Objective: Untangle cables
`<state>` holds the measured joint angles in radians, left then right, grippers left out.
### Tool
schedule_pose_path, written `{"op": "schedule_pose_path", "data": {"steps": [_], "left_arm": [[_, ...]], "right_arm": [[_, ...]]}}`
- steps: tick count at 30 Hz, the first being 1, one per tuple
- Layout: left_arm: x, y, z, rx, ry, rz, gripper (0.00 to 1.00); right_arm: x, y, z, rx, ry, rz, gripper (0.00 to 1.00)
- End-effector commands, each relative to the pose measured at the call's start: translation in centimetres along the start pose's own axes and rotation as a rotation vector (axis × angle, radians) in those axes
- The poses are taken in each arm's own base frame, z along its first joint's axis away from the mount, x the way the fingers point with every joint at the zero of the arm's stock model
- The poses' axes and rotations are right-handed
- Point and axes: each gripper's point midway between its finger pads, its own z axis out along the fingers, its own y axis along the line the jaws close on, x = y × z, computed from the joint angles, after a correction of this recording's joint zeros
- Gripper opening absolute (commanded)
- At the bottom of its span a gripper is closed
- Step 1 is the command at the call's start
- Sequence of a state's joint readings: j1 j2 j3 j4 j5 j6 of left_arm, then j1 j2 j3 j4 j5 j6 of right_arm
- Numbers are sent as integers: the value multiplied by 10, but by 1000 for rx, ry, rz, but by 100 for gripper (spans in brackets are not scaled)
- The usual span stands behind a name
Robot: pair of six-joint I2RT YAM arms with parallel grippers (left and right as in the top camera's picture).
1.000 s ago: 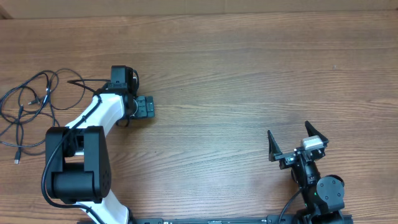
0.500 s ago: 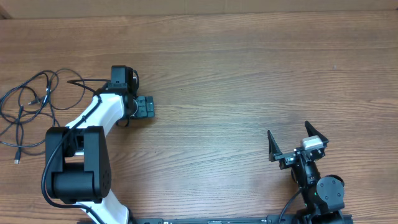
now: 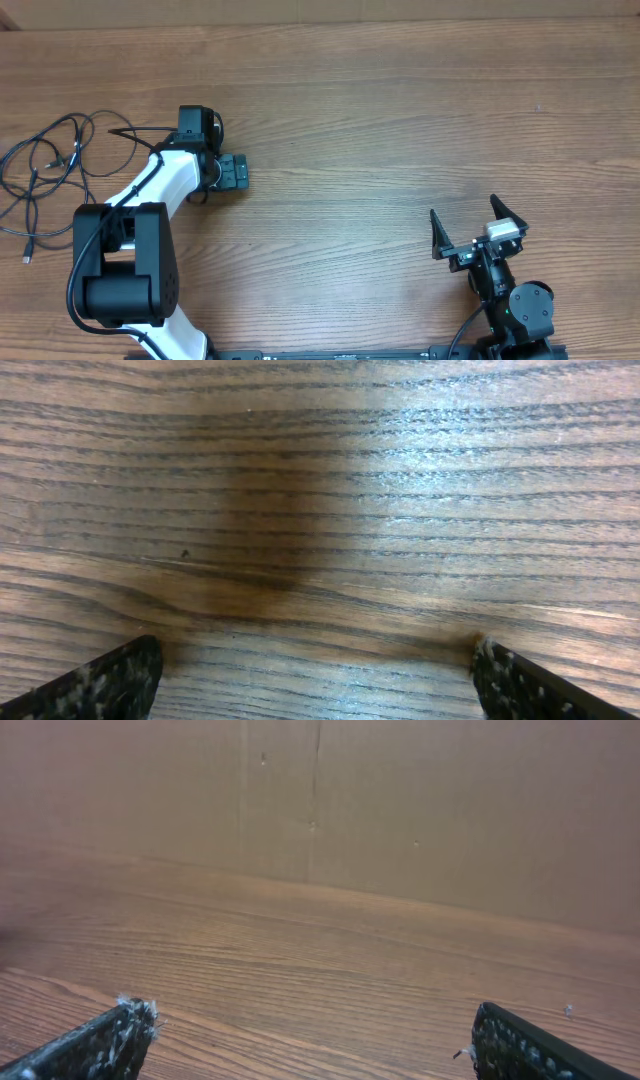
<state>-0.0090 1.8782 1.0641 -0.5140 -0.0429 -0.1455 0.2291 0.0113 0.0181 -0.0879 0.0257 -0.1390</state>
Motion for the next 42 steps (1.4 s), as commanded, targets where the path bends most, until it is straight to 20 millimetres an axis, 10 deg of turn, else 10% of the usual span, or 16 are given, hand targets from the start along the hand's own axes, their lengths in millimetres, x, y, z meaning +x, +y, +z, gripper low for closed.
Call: {"op": "schedule_pose_path", "data": {"steps": [1,15,23,31,42], "left_arm": [[89,4,51,10,283,9,99],[66,-11,26,30,182,48,100],[24,-49,-44,96,-62,136,100],[-11,-64,-163,186,-420,156,99],[-10,-62,-176,192,-452,153,100]], "right_arm": [[2,1,0,-3,-3,-8,100],[2,1,0,-4,-3,-8,100],[2,1,0,-3,-3,-8,100],[2,1,0,-4,-3,-8,100],[2,1,0,-4,-3,-8,100]]}}
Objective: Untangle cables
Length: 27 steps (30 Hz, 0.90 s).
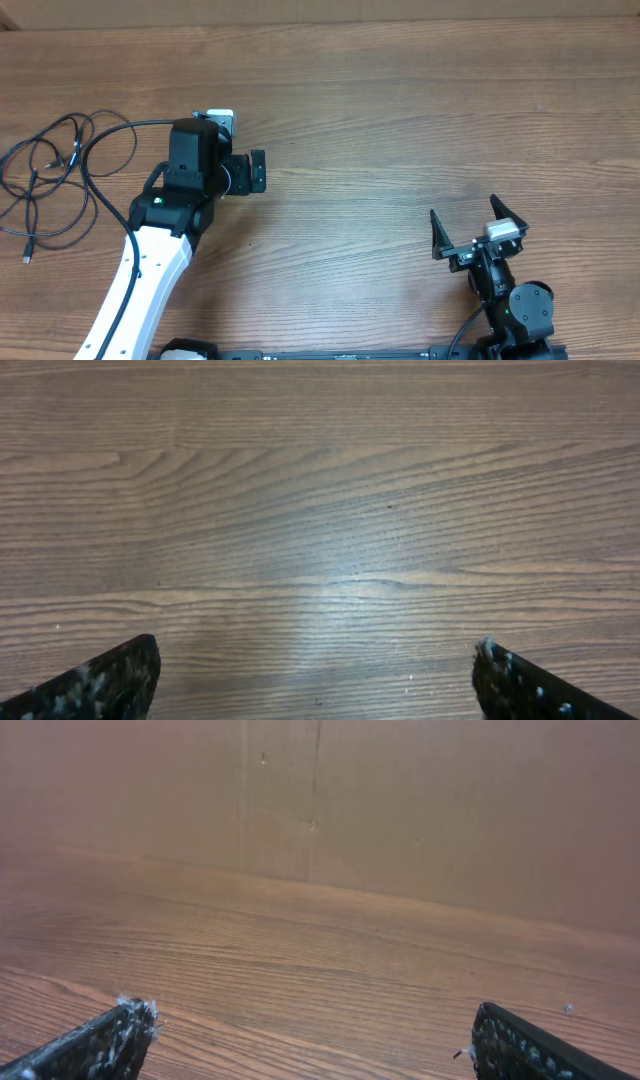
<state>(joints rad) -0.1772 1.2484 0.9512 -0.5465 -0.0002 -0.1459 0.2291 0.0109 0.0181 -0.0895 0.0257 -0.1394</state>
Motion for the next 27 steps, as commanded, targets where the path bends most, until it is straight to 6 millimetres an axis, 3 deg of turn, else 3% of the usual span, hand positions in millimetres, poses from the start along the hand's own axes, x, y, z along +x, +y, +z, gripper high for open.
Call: {"op": "schedule_pose_path", "data": {"steps": [1,10,18,23,27], "left_arm": [[2,-1,3,6,14,11,99],[7,0,-2,7,7,11,100],[17,1,-29,17,-66,12,99],[43,5,-50,24,-115,12,100],[64,8,-53,17,-65,12,100]], "right_arm": [[2,1,0,-3,-4,-8,100],[2,1,0,-3,-4,-8,100],[2,1,0,-3,-4,-8,100],[1,1,0,-3,-5,-8,100],[2,1,0,-3,-5,-8,100]]}}
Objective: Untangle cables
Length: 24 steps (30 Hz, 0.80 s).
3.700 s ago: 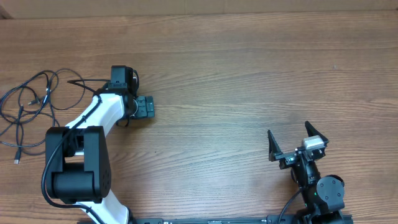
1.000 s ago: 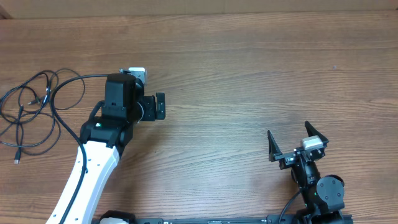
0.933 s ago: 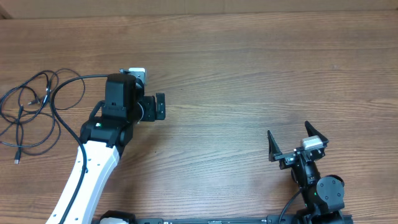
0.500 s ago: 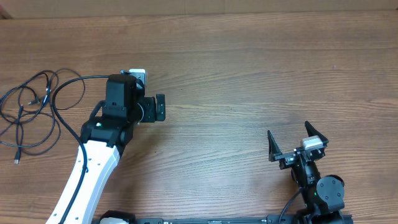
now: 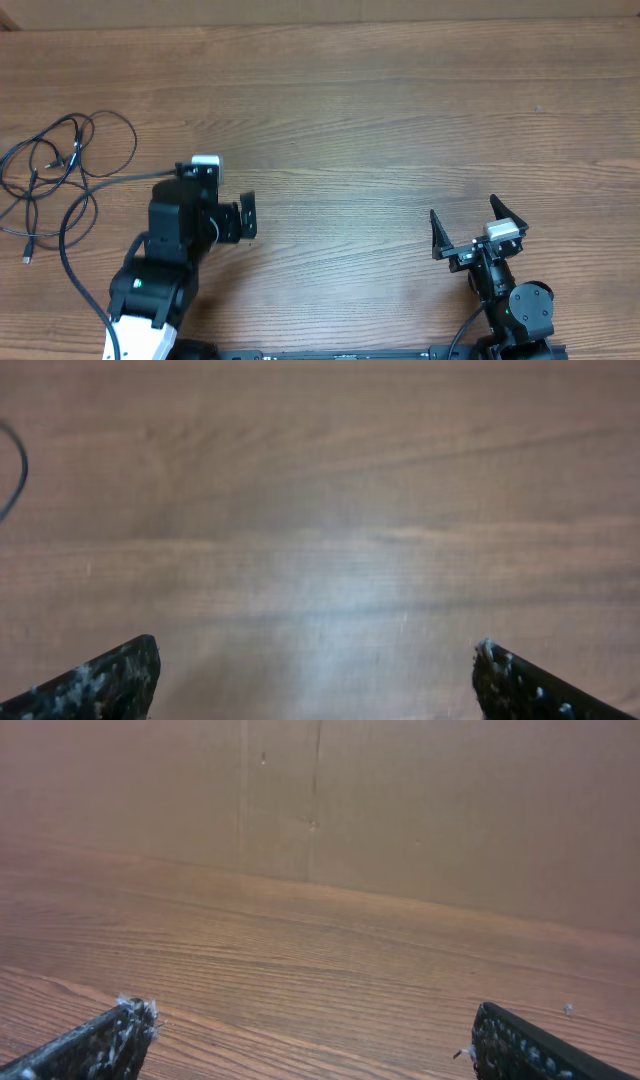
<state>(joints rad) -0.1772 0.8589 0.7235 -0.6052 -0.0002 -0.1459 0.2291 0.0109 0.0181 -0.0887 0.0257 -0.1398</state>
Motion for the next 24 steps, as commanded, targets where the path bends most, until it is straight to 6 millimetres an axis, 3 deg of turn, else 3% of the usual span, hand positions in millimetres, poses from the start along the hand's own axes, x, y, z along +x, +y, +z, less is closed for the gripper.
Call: {"op": "schedule_pose_path", "data": {"steps": [1,16,24], "left_arm": [[21,2,-2,0,58,11,99],[73,9,8,-14,157,11,100],[78,10,9,-15,164,11,100]], "right_arm": [[2,1,0,-3,-4,-7,100],[2,1,0,-4,-4,-7,100],[2,1,0,-3,-4,-7,100]]}}
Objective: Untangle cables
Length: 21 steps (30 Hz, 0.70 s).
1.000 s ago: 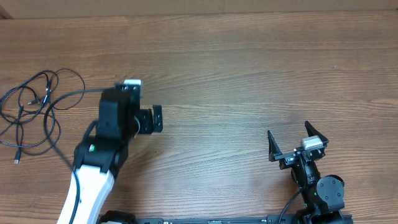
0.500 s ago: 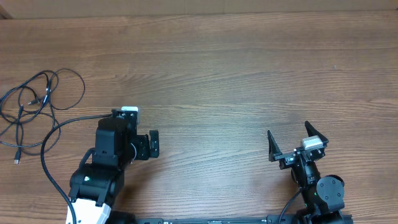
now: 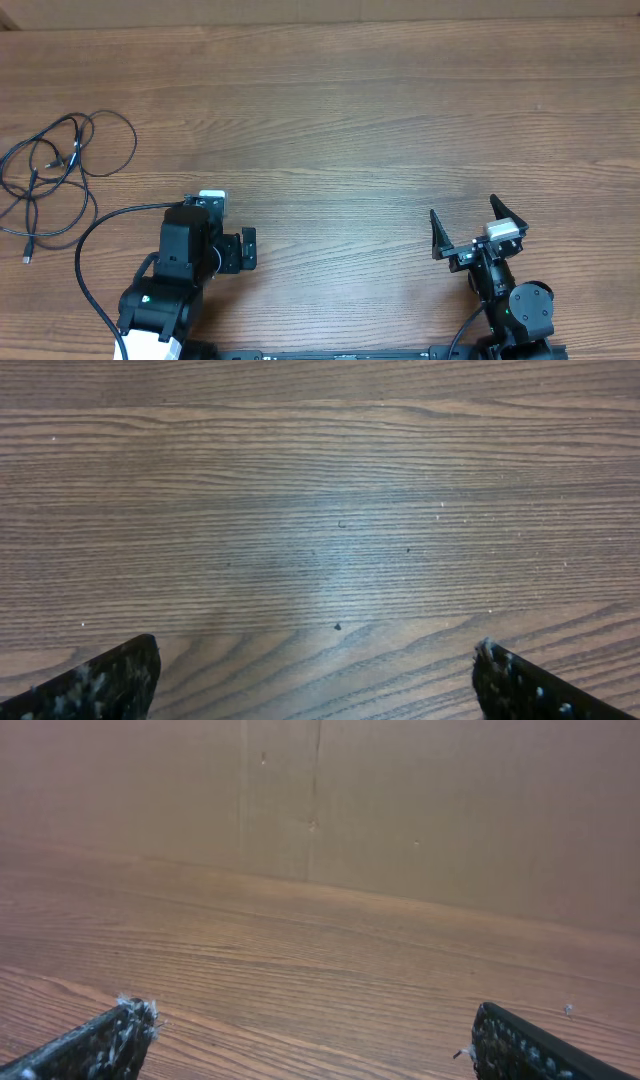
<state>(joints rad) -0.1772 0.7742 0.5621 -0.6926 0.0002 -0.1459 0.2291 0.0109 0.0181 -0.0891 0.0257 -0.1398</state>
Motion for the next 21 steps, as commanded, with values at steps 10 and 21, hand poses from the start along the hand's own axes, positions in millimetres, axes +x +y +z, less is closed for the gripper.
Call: {"op": "schedule_pose_path", "data": {"steps": [10,21], "left_arm": [[-2,-2,-8,14,-43,12,100],[-60,-10,-51,61,-379,13,100]], "right_arm": [[1,1,0,-3,-5,-7,100],[1,1,0,-3,-5,-7,100]]}}
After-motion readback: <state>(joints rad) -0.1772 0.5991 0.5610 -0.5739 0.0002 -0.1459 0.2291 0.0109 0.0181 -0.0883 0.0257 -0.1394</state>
